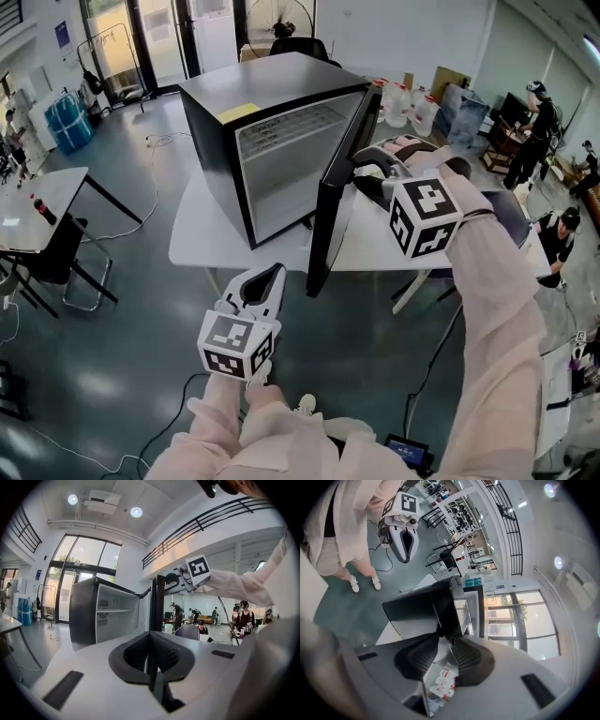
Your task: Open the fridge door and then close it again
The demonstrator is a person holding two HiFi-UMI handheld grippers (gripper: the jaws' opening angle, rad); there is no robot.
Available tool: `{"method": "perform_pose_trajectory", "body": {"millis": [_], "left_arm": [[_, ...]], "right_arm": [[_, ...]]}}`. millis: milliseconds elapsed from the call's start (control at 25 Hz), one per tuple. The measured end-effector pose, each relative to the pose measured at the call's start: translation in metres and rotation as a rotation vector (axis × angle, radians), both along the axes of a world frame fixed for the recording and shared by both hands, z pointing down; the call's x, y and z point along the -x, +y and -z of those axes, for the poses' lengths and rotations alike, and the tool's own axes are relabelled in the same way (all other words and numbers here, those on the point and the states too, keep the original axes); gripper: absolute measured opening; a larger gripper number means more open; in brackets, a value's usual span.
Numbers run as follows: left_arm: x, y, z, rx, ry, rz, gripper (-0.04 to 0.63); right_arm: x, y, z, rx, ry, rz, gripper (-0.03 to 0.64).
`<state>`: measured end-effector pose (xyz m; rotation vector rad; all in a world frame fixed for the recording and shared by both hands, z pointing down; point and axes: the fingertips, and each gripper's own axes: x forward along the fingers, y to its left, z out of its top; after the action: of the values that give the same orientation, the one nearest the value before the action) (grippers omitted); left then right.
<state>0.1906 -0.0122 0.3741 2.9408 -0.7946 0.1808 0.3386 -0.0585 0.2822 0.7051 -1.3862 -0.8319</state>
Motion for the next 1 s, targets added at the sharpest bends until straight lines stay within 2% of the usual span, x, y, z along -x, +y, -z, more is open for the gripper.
{"method": "perform_pose_trajectory", "body": {"millis": [280, 600, 1000], "left_arm": [[-0.007, 0.010, 0.002, -0.011, -0.002, -0.008, 0.011], [-0.018, 0.026, 0.004, -0.019, -0.012, -0.035, 0.011], [-0.030, 0.009, -0.002, -0.009, -0.015, -0.061, 0.011]], "right_arm": [[-0.018, 0.015, 0.002, -0.004, 0.036, -0.015, 0.094], [-0.040, 0.032, 0.003, -0.005, 0.022, -0.023, 0.094], [-0.065, 0.045, 0.000, -0.007, 0.010, -0.035, 0.094]]}}
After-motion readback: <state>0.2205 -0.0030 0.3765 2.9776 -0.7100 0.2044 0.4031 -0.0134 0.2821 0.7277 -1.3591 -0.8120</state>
